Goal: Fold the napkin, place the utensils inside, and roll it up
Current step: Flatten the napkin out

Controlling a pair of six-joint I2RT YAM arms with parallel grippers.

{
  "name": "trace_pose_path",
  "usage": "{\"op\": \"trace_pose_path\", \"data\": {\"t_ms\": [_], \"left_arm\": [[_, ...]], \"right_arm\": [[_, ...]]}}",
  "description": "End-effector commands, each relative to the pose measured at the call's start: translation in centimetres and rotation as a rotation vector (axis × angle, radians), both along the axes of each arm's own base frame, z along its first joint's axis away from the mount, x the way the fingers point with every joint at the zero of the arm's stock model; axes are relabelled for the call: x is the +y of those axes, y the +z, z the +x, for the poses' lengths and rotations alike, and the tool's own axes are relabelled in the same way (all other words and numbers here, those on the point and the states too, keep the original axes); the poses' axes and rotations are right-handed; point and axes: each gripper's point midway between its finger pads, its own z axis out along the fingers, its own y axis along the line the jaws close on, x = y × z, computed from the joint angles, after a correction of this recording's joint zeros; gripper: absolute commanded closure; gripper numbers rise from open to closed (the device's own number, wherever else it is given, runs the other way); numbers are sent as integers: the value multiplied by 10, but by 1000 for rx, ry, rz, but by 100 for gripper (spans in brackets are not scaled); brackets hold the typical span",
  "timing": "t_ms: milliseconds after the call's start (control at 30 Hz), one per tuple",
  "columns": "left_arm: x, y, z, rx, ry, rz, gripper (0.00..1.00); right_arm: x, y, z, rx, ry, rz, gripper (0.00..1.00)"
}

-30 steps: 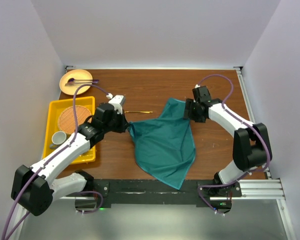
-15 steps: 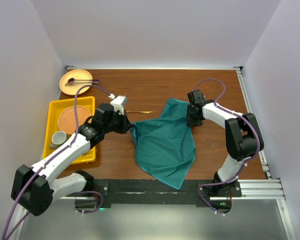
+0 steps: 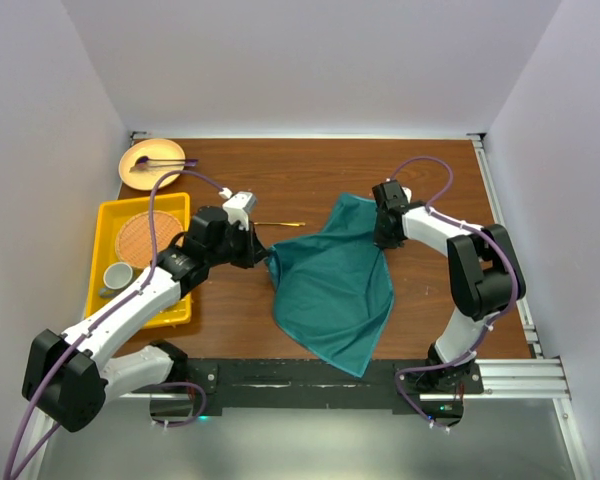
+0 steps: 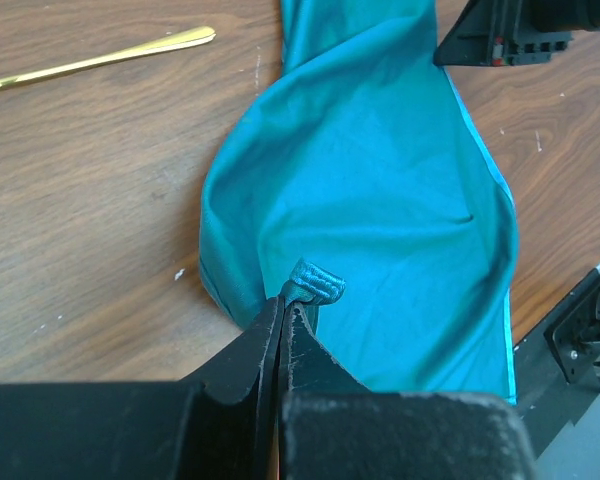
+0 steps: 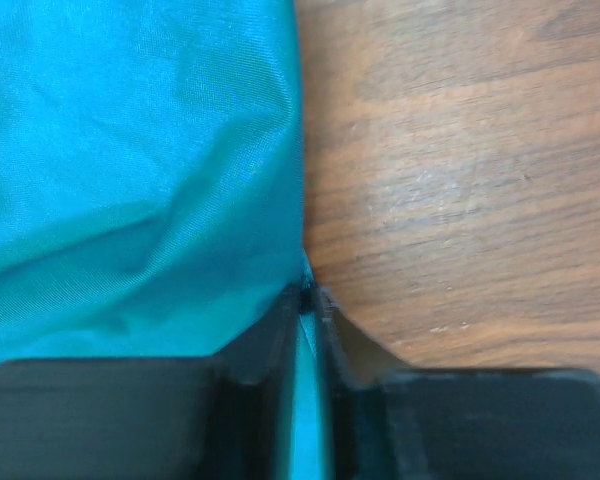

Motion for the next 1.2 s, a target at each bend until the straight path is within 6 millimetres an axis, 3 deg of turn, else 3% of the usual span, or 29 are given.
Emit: {"op": "trace_pose_path", "data": {"t_ms": [0,100,300,333,400,467,500,533,567,633,667,733,800,900,1000,1033,1133,1167], "left_arm": [[-10,20,4,-45,-29,-64,100],[-16,16,-3,-31,-77,-80,100],[-40,-10,-30,10,-111,-69,100],[-44,-14,-34,17,-123,-65,100],[-55,-22,-47,30,-164,-50,100],[-60,-20,-50,14,-182,-27,86],[-55,-22,-49,-2,-186,19,61],[-51,-18,-45,-23,-174,41,53],[-50,0,-36,-78,-162,53,32],[-44,15,-25,-123,-124,91,20],[-49,34,-17,-158,-118,78,19],[-55,38,-2,-154,-77,80,20],[-68,56,17,-144,-39,28,25],[-98,60,47,-95,-50,-50,32],[-115,40,74,6,-78,-69,39],[-117,52,84,-3,-74,-88,40],[-106,59,99,-24,-53,-82,40],[-99,60,104,-49,-38,-57,40]], "right_arm": [[-26,-24,-19,51,-110,-88,96],[-47,-1,-7,-9,-155,-172,100],[-109,87,29,-141,-264,-481,100],[-116,110,39,-164,-291,-525,100],[-132,120,46,-153,-327,-590,100],[-137,131,59,-183,-330,-538,100],[-132,132,62,-192,-305,-512,100],[-133,133,64,-204,-303,-507,100],[-138,135,63,-205,-315,-524,100],[-163,135,57,-172,-368,-537,100],[-174,134,55,-157,-388,-534,100],[-199,135,52,-145,-440,-527,100],[-217,132,49,-128,-472,-552,100],[-232,125,51,-106,-503,-574,100],[-231,120,60,-118,-493,-567,98],[-233,120,60,-115,-495,-576,94],[-221,126,71,-103,-444,-551,73],[-215,131,74,-106,-423,-566,56]]}}
